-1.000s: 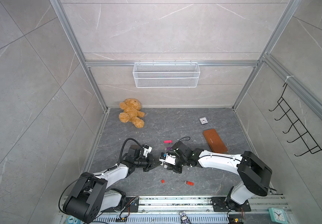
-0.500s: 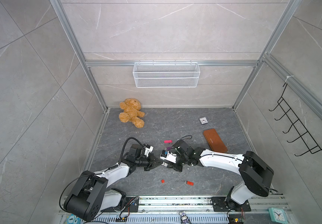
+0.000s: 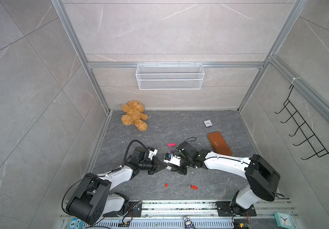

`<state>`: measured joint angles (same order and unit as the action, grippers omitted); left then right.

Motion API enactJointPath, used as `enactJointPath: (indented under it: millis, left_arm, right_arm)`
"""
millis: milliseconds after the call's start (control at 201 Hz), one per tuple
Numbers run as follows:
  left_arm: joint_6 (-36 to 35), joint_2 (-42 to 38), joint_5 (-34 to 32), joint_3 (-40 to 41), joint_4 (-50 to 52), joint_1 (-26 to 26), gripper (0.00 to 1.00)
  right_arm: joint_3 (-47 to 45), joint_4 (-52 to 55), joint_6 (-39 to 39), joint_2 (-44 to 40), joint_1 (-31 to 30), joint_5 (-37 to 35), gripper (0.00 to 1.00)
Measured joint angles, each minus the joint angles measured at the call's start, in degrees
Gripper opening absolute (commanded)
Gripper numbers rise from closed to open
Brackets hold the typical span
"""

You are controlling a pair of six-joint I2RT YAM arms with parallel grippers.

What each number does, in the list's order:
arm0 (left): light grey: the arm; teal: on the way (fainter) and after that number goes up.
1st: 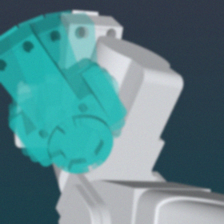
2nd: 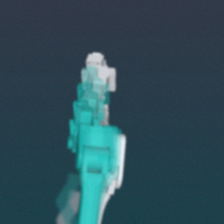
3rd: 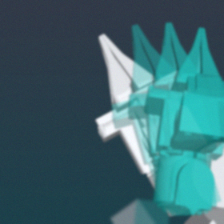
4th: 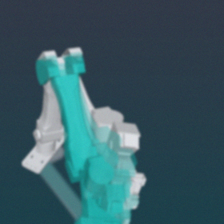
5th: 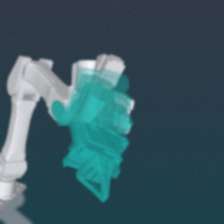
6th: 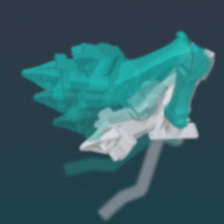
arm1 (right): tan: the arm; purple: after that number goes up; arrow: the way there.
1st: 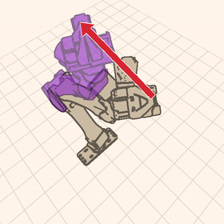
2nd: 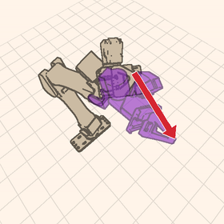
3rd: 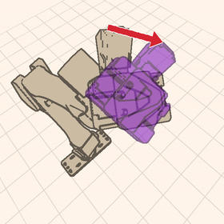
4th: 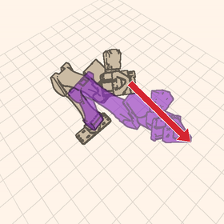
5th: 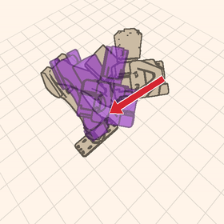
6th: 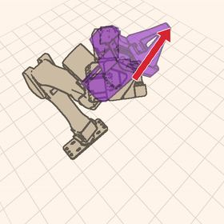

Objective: Close the usb drive cover
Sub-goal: Close the cover of the USB drive.

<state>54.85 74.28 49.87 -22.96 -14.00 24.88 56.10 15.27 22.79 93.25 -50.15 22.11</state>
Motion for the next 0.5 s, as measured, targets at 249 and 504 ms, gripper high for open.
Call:
enactJointPath:
  millis: [249, 504]
  left_arm:
    - [0.00, 0.20, -0.37, -0.17, -0.33, 0.00, 0.06]
    - [0.02, 1.11, -1.70, -0.50, -1.46, 0.00, 0.06]
  right_arm:
    - [2.60, 3.06, 0.98, 1.22, 0.31, -0.02, 0.17]
    - [4.85, 4.57, 0.74, 2.86, 0.44, -1.40, 0.16]
